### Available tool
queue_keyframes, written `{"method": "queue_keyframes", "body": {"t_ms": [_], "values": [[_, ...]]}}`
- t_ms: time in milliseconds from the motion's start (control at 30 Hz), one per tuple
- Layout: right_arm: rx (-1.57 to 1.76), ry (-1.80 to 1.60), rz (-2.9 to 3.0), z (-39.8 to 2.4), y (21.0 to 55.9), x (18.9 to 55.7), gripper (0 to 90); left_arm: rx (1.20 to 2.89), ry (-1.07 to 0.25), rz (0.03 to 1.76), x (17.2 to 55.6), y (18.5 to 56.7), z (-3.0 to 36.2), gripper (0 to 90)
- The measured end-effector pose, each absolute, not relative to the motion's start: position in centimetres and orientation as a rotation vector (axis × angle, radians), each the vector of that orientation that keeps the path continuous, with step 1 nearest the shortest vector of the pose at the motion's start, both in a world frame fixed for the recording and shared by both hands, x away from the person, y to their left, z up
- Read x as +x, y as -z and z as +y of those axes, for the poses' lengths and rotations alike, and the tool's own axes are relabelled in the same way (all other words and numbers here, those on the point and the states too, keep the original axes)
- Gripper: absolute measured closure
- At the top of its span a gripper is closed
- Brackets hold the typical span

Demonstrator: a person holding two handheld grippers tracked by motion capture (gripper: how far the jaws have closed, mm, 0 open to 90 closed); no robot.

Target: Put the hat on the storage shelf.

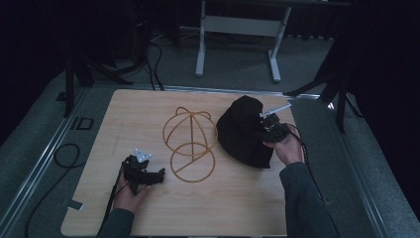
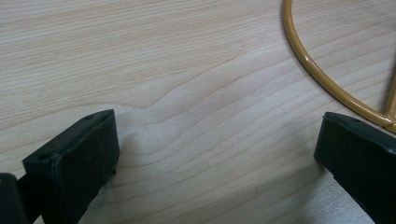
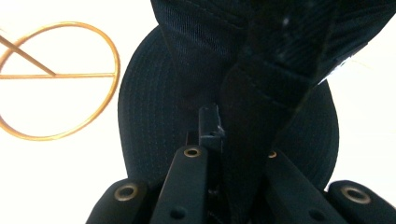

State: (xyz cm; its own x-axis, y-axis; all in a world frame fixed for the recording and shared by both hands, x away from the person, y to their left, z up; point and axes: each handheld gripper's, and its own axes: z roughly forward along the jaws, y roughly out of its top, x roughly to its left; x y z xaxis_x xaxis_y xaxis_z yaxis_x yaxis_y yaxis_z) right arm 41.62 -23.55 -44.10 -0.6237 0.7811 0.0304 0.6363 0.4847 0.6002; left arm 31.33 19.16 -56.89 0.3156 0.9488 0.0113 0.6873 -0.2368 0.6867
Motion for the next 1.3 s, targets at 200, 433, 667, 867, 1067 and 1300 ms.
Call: {"method": "queue_keyframes", "body": {"t_ms": [200, 433, 667, 867, 1067, 1300], "values": [[1.182, -0.868, 2.497, -23.2, 43.2, 41.2, 88.7, 2.009, -0.587, 1.439, 31.3, 56.9, 19.2, 0.3], [1.155, -0.871, 2.506, -22.7, 42.3, 40.7, 88.7, 2.005, -0.586, 1.441, 31.3, 56.9, 19.1, 0.3], [1.143, -0.895, 2.507, -22.6, 41.6, 40.4, 88.7, 2.004, -0.587, 1.441, 31.3, 56.9, 19.1, 0.3], [1.124, -0.922, 2.503, -22.7, 40.7, 40.1, 88.7, 2.002, -0.588, 1.441, 31.3, 56.9, 19.1, 0.3], [1.113, -0.946, 2.496, -22.8, 40.0, 39.8, 88.8, 2.002, -0.588, 1.441, 31.3, 56.9, 19.1, 0.3], [1.084, -0.985, 2.499, -22.8, 38.9, 39.3, 88.7, 2.002, -0.588, 1.442, 31.3, 56.9, 19.1, 0.3]]}}
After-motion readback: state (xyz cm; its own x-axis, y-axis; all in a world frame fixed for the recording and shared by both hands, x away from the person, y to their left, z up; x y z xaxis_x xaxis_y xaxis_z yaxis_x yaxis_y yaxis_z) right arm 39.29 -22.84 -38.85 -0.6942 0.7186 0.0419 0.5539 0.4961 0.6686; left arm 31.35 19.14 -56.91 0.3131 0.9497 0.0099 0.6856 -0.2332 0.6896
